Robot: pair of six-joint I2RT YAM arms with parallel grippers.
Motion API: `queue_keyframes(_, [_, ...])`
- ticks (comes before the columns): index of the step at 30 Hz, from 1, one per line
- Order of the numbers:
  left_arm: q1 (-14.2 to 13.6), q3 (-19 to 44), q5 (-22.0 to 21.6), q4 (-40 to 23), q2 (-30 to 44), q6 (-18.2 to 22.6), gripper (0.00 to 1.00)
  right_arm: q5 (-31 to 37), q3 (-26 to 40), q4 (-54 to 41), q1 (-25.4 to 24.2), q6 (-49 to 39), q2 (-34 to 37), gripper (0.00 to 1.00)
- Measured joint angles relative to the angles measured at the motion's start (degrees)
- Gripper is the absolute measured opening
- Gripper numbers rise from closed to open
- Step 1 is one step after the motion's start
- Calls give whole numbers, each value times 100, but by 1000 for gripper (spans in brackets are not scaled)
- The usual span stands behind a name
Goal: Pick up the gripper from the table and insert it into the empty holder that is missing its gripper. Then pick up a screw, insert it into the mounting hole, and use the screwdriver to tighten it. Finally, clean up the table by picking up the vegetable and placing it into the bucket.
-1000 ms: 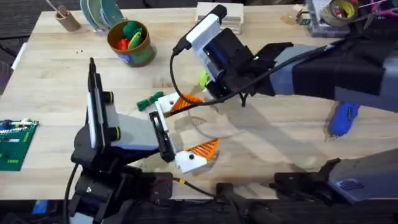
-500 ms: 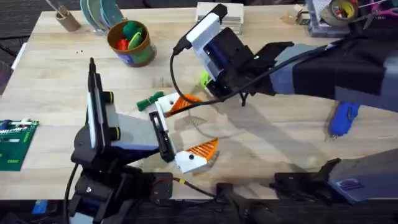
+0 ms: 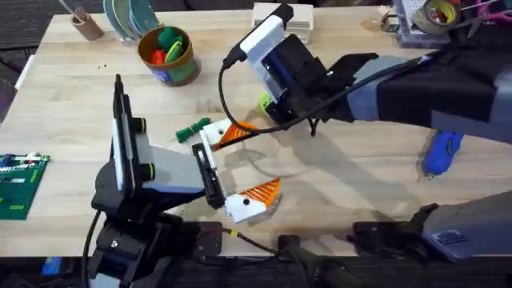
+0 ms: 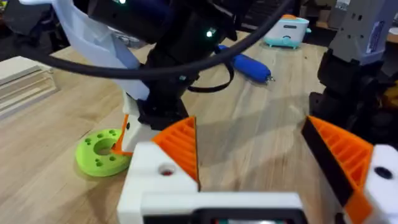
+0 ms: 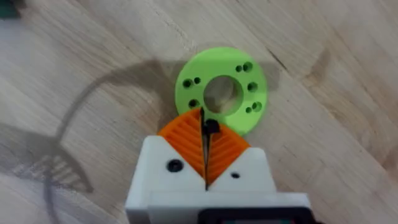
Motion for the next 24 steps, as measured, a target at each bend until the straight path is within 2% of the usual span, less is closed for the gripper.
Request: queue_keyframes(24, [0,0,17,-17,0,1,993,-2,19,-50,-118,1,-114,9])
